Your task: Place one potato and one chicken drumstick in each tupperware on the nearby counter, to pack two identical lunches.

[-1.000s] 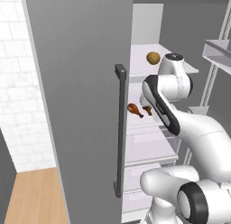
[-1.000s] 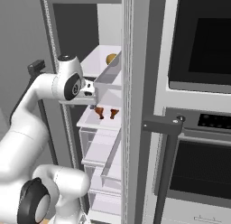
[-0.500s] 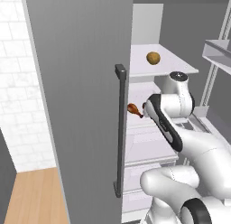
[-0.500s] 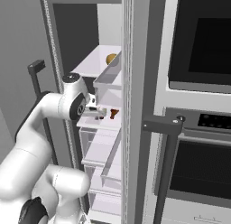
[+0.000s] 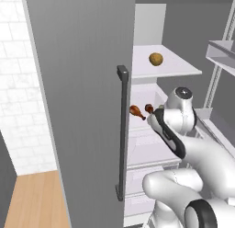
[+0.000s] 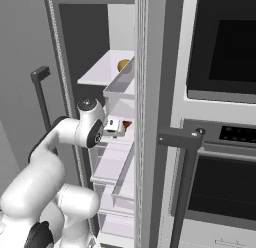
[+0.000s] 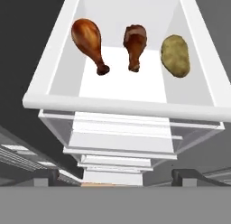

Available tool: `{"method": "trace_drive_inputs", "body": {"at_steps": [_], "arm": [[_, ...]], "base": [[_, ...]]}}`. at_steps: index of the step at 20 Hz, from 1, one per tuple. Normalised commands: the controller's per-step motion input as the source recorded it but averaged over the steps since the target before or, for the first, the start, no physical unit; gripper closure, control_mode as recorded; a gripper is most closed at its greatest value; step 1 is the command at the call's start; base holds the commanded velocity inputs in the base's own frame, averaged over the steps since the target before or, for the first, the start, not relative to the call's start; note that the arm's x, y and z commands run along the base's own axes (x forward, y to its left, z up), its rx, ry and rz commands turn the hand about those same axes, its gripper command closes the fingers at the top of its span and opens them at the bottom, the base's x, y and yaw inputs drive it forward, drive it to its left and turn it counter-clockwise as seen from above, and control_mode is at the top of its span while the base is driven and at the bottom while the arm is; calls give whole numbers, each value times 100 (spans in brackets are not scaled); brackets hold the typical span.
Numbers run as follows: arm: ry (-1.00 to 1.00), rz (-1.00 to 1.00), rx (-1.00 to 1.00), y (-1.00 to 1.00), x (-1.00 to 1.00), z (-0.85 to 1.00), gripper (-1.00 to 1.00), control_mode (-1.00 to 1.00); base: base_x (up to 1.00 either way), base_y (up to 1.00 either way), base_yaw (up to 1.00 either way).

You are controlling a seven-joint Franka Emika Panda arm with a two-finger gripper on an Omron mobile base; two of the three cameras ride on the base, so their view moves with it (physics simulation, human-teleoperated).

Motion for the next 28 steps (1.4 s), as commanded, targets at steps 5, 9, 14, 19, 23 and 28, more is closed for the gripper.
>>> {"method": "trace_drive_inputs", "body": {"at_steps": [5,9,14,19,23,28], "arm": [[0,0,0,-13,52,-11,-100,-100],[0,0,0,-19,42,-11,-100,-100],[0,0,0,-8,41,-13,-100,-100],[0,0,0,-2,40,-12,-100,-100],[-1,0,0,-15,29,-14,-100,-100],[0,0,0,-1,30,-21,-100,-100]], "base": [[0,0,0],[0,0,0],[0,0,0],[0,0,0],[0,0,0],[0,0,0]]}}
